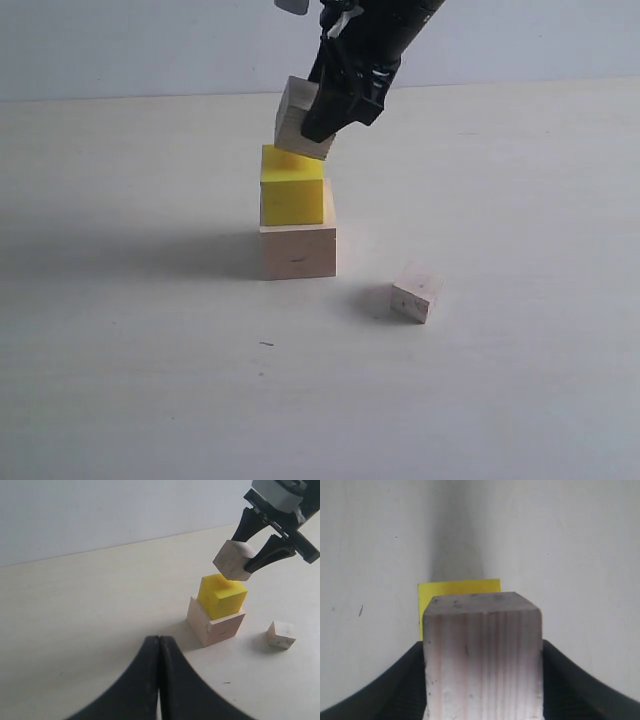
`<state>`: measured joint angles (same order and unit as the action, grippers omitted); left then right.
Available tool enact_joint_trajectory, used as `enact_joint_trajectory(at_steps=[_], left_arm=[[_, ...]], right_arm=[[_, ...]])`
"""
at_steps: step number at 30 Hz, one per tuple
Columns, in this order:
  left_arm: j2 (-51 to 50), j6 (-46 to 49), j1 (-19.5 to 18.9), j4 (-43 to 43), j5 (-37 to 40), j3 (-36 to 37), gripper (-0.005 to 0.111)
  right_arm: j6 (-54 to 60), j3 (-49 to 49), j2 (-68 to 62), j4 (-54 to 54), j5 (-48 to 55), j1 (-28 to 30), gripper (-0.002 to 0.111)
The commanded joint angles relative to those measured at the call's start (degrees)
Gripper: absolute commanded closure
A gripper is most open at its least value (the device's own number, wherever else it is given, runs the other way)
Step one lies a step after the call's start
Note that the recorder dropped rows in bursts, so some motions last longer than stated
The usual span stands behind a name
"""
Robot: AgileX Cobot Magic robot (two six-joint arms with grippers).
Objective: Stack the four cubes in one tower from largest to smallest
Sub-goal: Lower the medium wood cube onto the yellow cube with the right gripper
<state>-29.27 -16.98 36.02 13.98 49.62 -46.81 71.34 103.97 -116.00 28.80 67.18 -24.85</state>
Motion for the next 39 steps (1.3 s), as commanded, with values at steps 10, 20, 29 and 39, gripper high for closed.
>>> enact_joint_trajectory(at_steps=[10,20,29,39], left_arm=[[-0.2,0.2,-0.1,0.4,-0.5,0.2,0.107],[-0.2,0.2,-0.1,0.4,-0.5,0.2,0.107],[-0.2,0.2,-0.1,0.4,-0.5,0.2,0.107],[-0.2,0.3,-0.1,0.4,0.0,0.2,0.107]], right_arm=[[-2.4,0.6,-0.1,-3.8,-2.9,-1.8,0.108],[-2.4,0.6,-0.7,-1.9,-3.0,-1.8,0.108],[-2.3,0.6,-1.0,-1.9,-3.0,-1.8,0.108],[-2.1,0.6,-1.0,-1.9,-3.1,-1.8,0.108]])
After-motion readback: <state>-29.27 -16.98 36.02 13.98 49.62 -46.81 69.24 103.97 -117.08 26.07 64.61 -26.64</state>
